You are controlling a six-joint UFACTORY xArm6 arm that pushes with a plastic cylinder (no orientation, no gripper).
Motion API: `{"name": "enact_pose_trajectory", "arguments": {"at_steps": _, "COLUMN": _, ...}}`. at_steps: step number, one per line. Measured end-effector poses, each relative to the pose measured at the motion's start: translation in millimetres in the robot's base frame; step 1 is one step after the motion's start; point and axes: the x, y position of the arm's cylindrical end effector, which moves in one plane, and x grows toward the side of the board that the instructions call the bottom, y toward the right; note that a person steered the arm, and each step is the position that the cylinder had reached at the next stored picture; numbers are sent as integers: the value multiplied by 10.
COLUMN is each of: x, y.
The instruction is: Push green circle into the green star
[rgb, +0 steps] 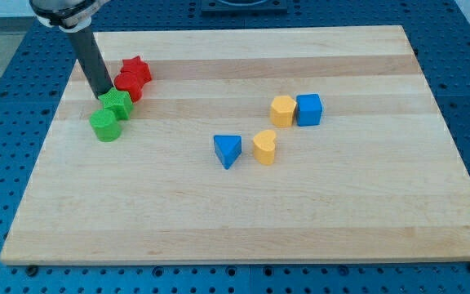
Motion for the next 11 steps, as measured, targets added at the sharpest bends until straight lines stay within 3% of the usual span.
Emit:
{"name": "enact_pose_trajectory", "arguments": {"at_steps": 3, "x": 432, "y": -154}}
{"name": "enact_pose_trajectory", "arguments": {"at_steps": 11, "x": 432, "y": 107}}
